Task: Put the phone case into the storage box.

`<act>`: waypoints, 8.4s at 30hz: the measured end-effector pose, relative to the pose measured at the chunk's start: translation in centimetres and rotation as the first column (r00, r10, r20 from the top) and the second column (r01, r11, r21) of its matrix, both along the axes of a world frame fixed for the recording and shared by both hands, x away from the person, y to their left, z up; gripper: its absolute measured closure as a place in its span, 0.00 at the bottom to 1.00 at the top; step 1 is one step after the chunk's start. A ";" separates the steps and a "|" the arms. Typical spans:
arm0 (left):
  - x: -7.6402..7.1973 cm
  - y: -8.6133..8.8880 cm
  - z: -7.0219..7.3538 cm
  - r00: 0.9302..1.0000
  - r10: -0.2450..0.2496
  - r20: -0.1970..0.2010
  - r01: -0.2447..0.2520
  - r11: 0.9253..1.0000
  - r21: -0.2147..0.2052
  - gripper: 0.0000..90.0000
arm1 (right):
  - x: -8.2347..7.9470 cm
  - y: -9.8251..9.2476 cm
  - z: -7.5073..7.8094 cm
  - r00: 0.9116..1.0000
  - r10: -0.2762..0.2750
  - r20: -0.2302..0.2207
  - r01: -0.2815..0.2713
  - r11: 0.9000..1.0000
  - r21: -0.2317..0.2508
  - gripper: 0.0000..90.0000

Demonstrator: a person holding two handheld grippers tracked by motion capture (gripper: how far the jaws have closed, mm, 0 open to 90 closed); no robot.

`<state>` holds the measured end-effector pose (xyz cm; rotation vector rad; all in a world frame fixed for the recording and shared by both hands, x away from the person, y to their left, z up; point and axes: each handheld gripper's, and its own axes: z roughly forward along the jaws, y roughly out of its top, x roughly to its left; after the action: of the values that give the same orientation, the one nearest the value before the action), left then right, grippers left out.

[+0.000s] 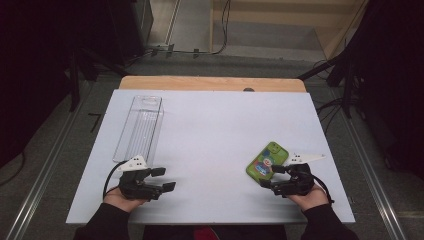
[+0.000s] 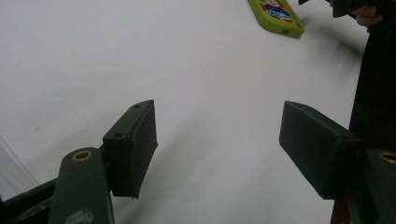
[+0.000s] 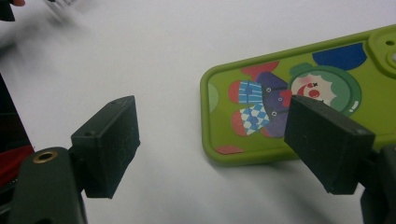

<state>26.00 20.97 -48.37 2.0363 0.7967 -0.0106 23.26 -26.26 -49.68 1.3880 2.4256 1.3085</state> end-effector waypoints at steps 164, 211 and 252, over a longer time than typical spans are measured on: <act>0.1 0.0 0.0 1.000 -0.006 -0.012 0.006 1.000 -0.020 0.32 | 8.0 -2.8 -0.9 0.965 -0.220 -0.142 0.198 0.968 -0.152 0.98; 0.2 0.2 0.0 1.000 -0.004 -0.018 0.004 1.000 -0.024 0.32 | 9.8 1.9 0.9 0.988 -0.145 -0.047 0.141 0.987 -0.083 0.56; 0.4 0.4 0.2 0.999 0.034 -0.023 -0.035 0.999 -0.036 0.32 | 3.2 1.3 1.3 1.000 0.023 -0.021 -0.023 1.000 0.012 0.25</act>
<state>26.44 21.40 -48.22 1.9911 0.8400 -0.0279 26.48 -24.94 -48.42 1.3880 2.4588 1.3219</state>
